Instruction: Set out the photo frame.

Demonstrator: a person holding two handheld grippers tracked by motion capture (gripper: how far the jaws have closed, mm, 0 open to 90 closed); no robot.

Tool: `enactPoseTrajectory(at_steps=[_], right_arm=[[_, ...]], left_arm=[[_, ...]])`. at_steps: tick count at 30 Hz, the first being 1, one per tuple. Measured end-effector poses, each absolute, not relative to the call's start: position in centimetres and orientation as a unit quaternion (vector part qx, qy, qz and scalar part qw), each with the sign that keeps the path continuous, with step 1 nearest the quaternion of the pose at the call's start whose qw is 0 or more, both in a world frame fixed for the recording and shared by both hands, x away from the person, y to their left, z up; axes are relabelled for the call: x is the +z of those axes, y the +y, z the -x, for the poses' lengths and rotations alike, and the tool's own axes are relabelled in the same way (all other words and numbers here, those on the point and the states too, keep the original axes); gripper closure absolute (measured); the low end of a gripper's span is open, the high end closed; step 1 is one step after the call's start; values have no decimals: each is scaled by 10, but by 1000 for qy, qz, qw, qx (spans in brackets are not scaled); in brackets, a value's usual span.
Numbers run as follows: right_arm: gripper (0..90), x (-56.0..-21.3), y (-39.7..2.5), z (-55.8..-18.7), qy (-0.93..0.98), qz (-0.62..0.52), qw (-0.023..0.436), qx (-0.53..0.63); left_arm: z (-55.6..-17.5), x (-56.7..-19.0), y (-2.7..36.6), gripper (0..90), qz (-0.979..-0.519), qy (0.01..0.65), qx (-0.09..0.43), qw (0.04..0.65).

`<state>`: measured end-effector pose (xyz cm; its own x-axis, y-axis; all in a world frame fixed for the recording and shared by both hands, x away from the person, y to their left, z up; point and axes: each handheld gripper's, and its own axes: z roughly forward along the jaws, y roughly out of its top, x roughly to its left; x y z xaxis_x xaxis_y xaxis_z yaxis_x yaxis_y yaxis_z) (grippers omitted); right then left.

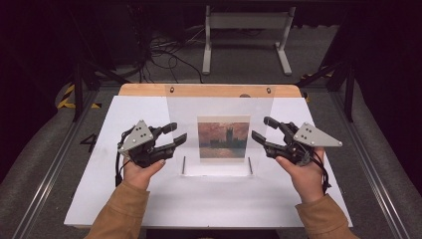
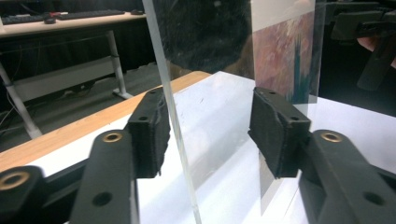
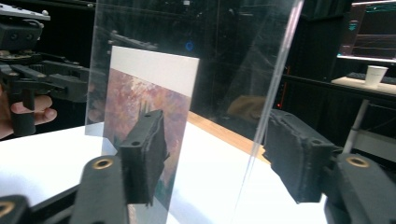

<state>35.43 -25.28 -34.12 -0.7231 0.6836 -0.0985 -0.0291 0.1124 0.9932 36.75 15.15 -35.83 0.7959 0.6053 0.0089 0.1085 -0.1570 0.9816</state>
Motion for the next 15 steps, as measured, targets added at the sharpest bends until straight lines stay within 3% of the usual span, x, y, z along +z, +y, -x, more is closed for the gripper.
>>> enactPoseTrajectory(at_steps=[6, 15], right_arm=[[276, -341, -266, -347, 691, -248, 292, 613], [258, -342, -295, -328, 713, -250, 302, 582]], left_arm=[[-361, -358, 162, 326, -739, 266, 200, 586], [-329, -357, 190, 278, -753, 287, 210, 553]])
